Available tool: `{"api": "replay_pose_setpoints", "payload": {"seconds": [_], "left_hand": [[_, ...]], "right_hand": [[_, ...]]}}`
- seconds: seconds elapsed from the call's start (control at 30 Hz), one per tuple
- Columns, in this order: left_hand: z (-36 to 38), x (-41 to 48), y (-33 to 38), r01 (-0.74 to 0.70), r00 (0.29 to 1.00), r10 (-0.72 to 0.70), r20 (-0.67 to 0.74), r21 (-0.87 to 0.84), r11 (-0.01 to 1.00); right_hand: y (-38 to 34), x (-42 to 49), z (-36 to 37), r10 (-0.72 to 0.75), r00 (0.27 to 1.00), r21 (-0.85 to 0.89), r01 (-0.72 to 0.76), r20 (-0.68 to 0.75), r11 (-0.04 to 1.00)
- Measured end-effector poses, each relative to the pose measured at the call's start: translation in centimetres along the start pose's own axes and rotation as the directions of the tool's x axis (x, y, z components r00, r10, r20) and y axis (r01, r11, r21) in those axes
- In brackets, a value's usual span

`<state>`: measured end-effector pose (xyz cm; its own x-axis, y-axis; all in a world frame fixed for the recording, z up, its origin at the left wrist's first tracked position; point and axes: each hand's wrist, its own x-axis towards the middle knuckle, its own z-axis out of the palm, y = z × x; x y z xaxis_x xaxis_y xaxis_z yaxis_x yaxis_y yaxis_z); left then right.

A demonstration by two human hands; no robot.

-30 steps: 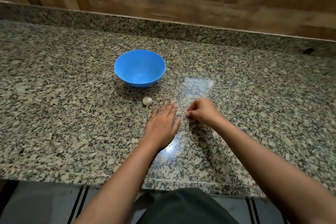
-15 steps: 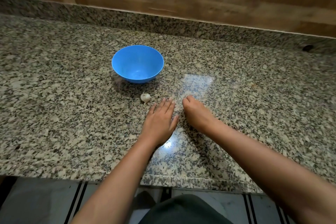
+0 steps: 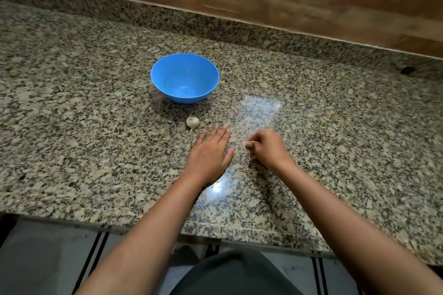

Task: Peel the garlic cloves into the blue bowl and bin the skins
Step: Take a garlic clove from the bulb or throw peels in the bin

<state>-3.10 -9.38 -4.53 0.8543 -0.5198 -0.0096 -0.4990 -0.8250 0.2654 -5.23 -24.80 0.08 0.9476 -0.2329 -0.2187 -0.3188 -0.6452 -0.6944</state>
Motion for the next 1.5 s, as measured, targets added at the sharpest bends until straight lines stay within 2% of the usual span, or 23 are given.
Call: {"api": "replay_pose_setpoints", "payload": {"seconds": [0.07, 0.13, 0.27, 0.37, 0.43, 0.47, 0.5, 0.53, 0.57, 0.6, 0.63, 0.7, 0.73, 0.8, 0.87, 0.93, 1.0, 1.27, 1.33, 1.5], "left_hand": [[-0.1, 0.0, 0.0, -0.002, 1.0, 0.002, -0.001, -0.001, 1.0], [-0.3, 0.0, 0.1, -0.004, 1.0, 0.004, -0.002, 0.002, 1.0], [-0.3, 0.0, 0.1, -0.008, 1.0, 0.008, -0.003, -0.002, 1.0], [-0.2, 0.1, 0.1, -0.012, 1.0, 0.011, -0.013, -0.007, 1.0], [-0.1, 0.0, 0.1, -0.024, 1.0, 0.024, -0.019, 0.001, 1.0], [0.0, 0.0, 0.1, -0.03, 0.999, 0.029, -0.031, -0.019, 0.999], [-0.1, -0.1, 0.2, -0.027, 0.998, 0.023, -0.056, -0.079, 0.997], [-0.1, -0.2, 0.4, -0.015, 0.995, -0.004, -0.096, -0.198, 0.98], [-0.3, -0.2, 0.7, 0.002, 0.989, -0.057, -0.139, -0.363, 0.932], [-0.7, -0.2, 1.0, 0.027, 0.978, -0.135, -0.16, -0.542, 0.84], [-1.1, -0.2, 1.4, 0.063, 0.966, -0.22, -0.136, -0.702, 0.709], [-1.9, -0.1, 1.9, 0.133, 0.94, -0.34, -0.024, -0.893, 0.431], [-2.0, 0.0, 2.0, 0.146, 0.928, -0.373, 0.004, -0.924, 0.352], [-2.4, 0.1, 1.9, 0.146, 0.922, -0.386, 0.026, -0.948, 0.283], [-2.7, 0.2, 1.8, 0.142, 0.934, -0.356, 0.043, -0.956, 0.258], [-2.9, 0.4, 1.8, 0.144, 0.945, -0.321, 0.063, -0.961, 0.235], [-2.9, 0.7, 1.8, 0.152, 0.953, -0.289, 0.089, -0.967, 0.203], [-3.2, 1.1, 2.2, 0.132, 0.976, -0.204, 0.076, -0.951, 0.279], [-3.6, 1.3, 2.3, 0.116, 0.981, -0.185, 0.052, -0.927, 0.356], [-3.6, 1.3, 1.8, 0.091, 0.995, -0.087, 0.049, -0.797, 0.597]], "right_hand": [[0.0, -0.1, 0.1, -0.163, 0.987, -0.315, 0.157, 0.009, 0.936], [0.0, -0.3, 0.2, -0.324, 0.945, -0.495, 0.306, 0.052, 0.813], [0.4, 0.0, 0.5, -0.433, 0.899, -0.571, 0.39, 0.066, 0.722], [0.6, -0.6, 1.1, -0.562, 0.824, -0.586, 0.495, 0.08, 0.642], [0.9, -0.6, 1.4, -0.587, 0.809, -0.545, 0.507, 0.033, 0.668], [0.9, -0.4, 1.4, -0.542, 0.841, -0.501, 0.471, 0.006, 0.726], [1.0, -0.2, 1.4, -0.437, 0.899, -0.418, 0.383, -0.039, 0.824], [0.9, 0.0, 1.3, -0.273, 0.959, -0.247, 0.247, -0.078, 0.937], [0.8, -0.1, 1.2, -0.111, 0.991, -0.015, 0.11, -0.075, 0.994], [0.5, -0.4, 1.3, -0.003, 0.999, 0.239, 0.013, -0.04, 0.971], [0.1, -0.9, 1.5, 0.058, 0.998, 0.454, -0.047, -0.01, 0.89], [-0.3, -1.7, 1.8, 0.097, 0.995, 0.708, -0.071, 0.004, 0.703], [-0.5, -2.0, 2.0, 0.101, 0.995, 0.774, -0.073, 0.012, 0.629], [-0.8, -2.4, 1.8, 0.094, 0.994, 0.863, -0.095, 0.055, 0.495], [-1.0, -2.4, 1.4, 0.09, 0.989, 0.907, -0.146, 0.12, 0.396], [-1.0, -2.4, 1.0, 0.093, 0.979, 0.925, -0.204, 0.184, 0.321], [-1.1, -2.3, 0.7, 0.103, 0.968, 0.924, -0.248, 0.228, 0.292], [-1.6, -1.7, -0.2, 0.131, 0.962, 0.904, -0.271, 0.24, 0.332], [-2.0, -1.6, 0.0, 0.157, 0.961, 0.913, -0.267, 0.228, 0.31], [-2.3, -1.2, 0.1, 0.23, 0.938, 0.937, -0.304, 0.261, 0.175]]}}
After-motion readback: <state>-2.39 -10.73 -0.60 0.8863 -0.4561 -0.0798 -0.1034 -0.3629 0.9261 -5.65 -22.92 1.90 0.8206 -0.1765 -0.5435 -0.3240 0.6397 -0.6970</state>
